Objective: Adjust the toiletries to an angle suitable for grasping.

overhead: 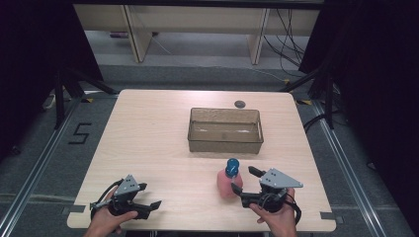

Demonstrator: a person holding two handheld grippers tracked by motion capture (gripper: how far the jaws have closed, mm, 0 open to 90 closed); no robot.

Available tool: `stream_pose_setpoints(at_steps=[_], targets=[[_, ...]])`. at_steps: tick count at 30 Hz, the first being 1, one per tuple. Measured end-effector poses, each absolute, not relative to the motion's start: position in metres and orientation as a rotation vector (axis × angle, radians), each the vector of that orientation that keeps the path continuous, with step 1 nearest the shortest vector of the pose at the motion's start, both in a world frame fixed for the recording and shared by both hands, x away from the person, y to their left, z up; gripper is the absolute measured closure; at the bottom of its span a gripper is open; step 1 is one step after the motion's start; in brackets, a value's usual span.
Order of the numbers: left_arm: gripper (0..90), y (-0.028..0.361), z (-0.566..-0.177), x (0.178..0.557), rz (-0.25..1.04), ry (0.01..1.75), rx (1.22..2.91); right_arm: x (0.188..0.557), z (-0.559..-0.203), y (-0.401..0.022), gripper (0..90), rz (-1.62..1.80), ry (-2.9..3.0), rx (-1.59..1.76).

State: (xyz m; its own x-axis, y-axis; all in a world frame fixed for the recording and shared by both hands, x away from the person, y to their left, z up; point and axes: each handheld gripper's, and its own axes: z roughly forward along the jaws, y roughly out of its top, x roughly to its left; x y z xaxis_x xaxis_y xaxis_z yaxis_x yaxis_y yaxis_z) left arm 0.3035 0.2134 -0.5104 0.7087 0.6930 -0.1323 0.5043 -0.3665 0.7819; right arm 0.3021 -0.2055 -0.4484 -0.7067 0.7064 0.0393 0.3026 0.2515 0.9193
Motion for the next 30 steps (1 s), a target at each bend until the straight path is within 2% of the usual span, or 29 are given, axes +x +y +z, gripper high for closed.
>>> stream_pose_setpoints(at_steps=[30], targets=[[14.8,0.213,-0.51,0.307,0.281,0.92,2.066,0.32,-0.448,-0.181,23.2,1.448,2.194,0.906]])
